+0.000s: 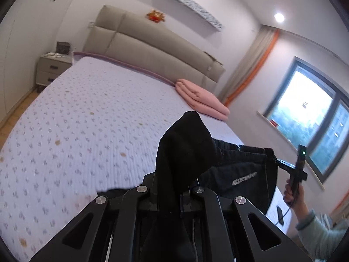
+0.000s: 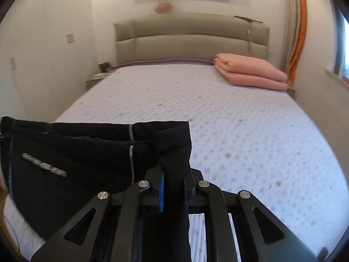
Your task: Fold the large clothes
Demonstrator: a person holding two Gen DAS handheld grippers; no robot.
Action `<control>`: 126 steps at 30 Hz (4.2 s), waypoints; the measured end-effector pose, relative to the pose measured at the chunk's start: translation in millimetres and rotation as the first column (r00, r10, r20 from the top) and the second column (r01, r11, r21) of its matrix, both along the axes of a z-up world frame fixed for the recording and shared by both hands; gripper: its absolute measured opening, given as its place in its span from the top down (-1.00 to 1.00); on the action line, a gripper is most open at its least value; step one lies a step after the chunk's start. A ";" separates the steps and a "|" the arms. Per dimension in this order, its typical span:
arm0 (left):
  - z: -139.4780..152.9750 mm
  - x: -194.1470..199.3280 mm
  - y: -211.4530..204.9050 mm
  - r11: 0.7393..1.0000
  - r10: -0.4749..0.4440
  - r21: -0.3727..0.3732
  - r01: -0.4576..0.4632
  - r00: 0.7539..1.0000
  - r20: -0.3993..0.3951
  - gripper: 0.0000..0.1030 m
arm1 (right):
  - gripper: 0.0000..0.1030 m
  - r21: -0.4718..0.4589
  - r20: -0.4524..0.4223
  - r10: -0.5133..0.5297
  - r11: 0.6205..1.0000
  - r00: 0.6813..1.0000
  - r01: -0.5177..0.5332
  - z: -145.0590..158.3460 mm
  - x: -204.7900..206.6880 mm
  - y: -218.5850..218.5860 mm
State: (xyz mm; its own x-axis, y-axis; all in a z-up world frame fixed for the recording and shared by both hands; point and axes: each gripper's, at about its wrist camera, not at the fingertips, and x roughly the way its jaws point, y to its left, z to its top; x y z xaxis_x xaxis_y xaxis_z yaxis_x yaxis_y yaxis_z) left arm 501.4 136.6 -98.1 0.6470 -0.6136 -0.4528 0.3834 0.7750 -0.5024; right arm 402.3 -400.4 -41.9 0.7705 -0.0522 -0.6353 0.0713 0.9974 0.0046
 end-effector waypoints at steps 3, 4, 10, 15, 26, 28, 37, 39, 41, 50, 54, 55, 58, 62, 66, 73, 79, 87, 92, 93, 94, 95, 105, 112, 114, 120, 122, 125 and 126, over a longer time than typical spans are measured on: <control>-22.9 37.9 -7.6 0.996 0.060 0.069 -0.054 0.995 -0.080 0.79 | 0.71 -0.073 -0.065 -0.062 0.996 0.996 0.057 -21.7 47.8 9.6; -39.2 52.7 -12.5 0.990 0.084 0.119 -0.070 0.990 -0.114 0.79 | 0.71 -0.089 -0.100 -0.078 0.994 0.992 0.069 -35.6 64.3 12.4; -141.9 97.4 -32.9 0.960 0.126 0.277 -0.030 0.933 -0.337 0.69 | 0.72 -0.138 -0.383 -0.118 0.988 0.916 0.070 -151.0 128.4 21.9; -184.0 105.0 -26.4 0.979 0.122 0.198 -0.037 0.891 -0.438 0.62 | 0.70 -0.166 -0.481 -0.090 0.986 0.872 0.010 -207.8 134.2 33.9; -147.0 68.7 56.2 0.970 0.230 0.169 -0.175 0.887 -0.402 -0.39 | 0.08 0.089 -0.442 -0.079 0.987 0.893 0.131 -167.4 95.1 -10.9; -130.2 52.8 76.9 0.958 0.275 0.183 -0.219 0.882 -0.383 -0.38 | 0.06 0.149 -0.413 -0.089 0.975 0.906 0.163 -148.6 78.1 -23.6; -13.4 -50.9 3.5 0.972 0.122 0.215 -0.098 0.988 -0.100 -0.39 | 0.01 0.221 -0.243 0.039 0.975 0.969 0.017 -43.2 -3.0 36.6; -6.3 -65.8 -38.1 0.971 0.080 0.232 -0.062 0.995 -0.066 -0.39 | 0.01 0.230 -0.240 0.080 0.973 0.968 -0.024 -35.8 -5.9 66.2; -10.6 -76.6 -83.4 0.960 0.029 0.278 -0.009 0.997 -0.071 -0.39 | 0.01 0.221 -0.261 0.097 0.975 0.961 -0.039 -40.2 -4.9 92.1; -130.0 -52.0 -172.1 0.909 0.030 0.402 0.108 0.946 -0.322 -0.38 | -0.06 0.121 -0.442 0.085 0.992 0.893 -0.034 -169.9 14.7 163.3; -134.3 -51.6 -173.3 0.906 0.050 0.413 0.091 0.947 -0.318 -0.40 | -0.06 0.141 -0.422 0.079 0.990 0.903 -0.021 -175.5 15.5 160.7; -135.0 -53.0 -174.2 0.903 0.054 0.420 0.087 0.949 -0.311 -0.40 | -0.06 0.131 -0.418 0.081 0.991 0.905 -0.028 -176.0 14.6 162.0; -126.3 -59.3 -176.6 0.903 0.058 0.423 0.078 0.952 -0.299 -0.40 | -0.06 0.104 -0.405 0.090 0.993 0.910 -0.052 -170.0 7.3 169.6; -97.2 -63.6 -168.2 0.917 0.031 0.393 0.074 0.967 -0.254 -0.40 | -0.06 0.178 -0.387 0.138 0.981 0.912 -0.073 -143.2 6.1 160.4; -64.2 -52.7 -164.9 0.931 0.039 0.363 0.030 0.983 -0.180 -0.40 | -0.06 0.159 -0.272 0.107 0.985 0.956 -0.065 -99.7 23.7 156.2; -112.7 11.7 -142.0 0.948 0.120 0.317 -0.008 0.934 -0.336 -0.41 | -0.10 0.181 -0.433 0.055 0.983 0.900 0.028 -150.5 107.0 155.2; -133.2 20.2 -139.3 0.949 0.143 0.314 -0.026 0.923 -0.357 -0.52 | -0.31 0.263 -0.458 0.056 0.962 0.887 0.074 -182.5 118.2 138.8; -96.7 -21.7 -113.2 0.958 0.073 0.286 0.015 0.952 -0.296 -0.53 | -0.35 0.396 -0.347 0.105 0.917 0.932 0.044 -146.9 76.3 109.8; -68.5 -49.5 -77.3 0.961 0.055 0.274 0.033 0.950 -0.308 -0.53 | -0.41 0.346 -0.282 0.029 0.935 0.959 0.073 -111.9 24.9 70.6; -58.7 -56.2 -66.7 0.961 0.058 0.274 0.025 0.955 -0.292 -0.52 | -0.42 0.337 -0.280 0.014 0.938 0.960 0.085 -108.4 17.6 61.1; -53.6 -59.1 -60.3 0.958 0.067 0.285 0.016 0.957 -0.281 -0.52 | -0.43 0.322 -0.280 -0.005 0.942 0.960 0.099 -105.5 10.4 51.0; -49.3 -61.3 -52.4 0.954 0.082 0.299 0.003 0.959 -0.271 -0.53 | -0.44 0.307 -0.282 -0.019 0.945 0.959 0.109 -103.1 3.8 41.1; -92.1 -49.6 29.4 0.974 0.146 0.218 -0.055 0.892 -0.428 -0.55 | -0.66 0.315 -0.344 -0.047 0.935 0.938 0.163 -127.7 -36.5 -20.5; -133.7 -39.2 29.1 0.989 0.134 0.128 -0.080 0.855 -0.500 -0.55 | -0.67 0.323 -0.310 -0.022 0.938 0.950 0.127 -140.8 -37.1 -18.3; -137.0 -37.2 28.6 0.991 0.123 0.114 -0.075 0.857 -0.500 -0.55 | -0.67 0.331 -0.313 0.000 0.937 0.950 0.109 -144.8 -36.3 -16.1; -152.4 -31.5 31.7 0.999 0.052 0.034 -0.040 0.855 -0.517 -0.55 | -0.68 0.324 -0.341 0.048 0.943 0.939 0.069 -159.3 -31.9 -12.9; -159.4 -27.5 31.3 0.999 0.039 0.027 -0.029 0.848 -0.528 -0.55 | -0.71 0.338 -0.355 0.072 0.939 0.932 0.056 -166.7 -28.1 -14.7; -173.9 -19.7 29.6 1.000 -0.001 -0.019 -0.011 0.834 -0.552 -0.55 | -0.82 0.330 -0.363 0.065 0.942 0.929 0.063 -173.9 -24.5 -21.0; -178.0 -17.6 29.9 0.999 -0.011 -0.034 -0.009 0.829 -0.559 -0.55 | -0.85 0.339 -0.367 0.073 0.939 0.928 0.061 -176.3 -22.9 -23.8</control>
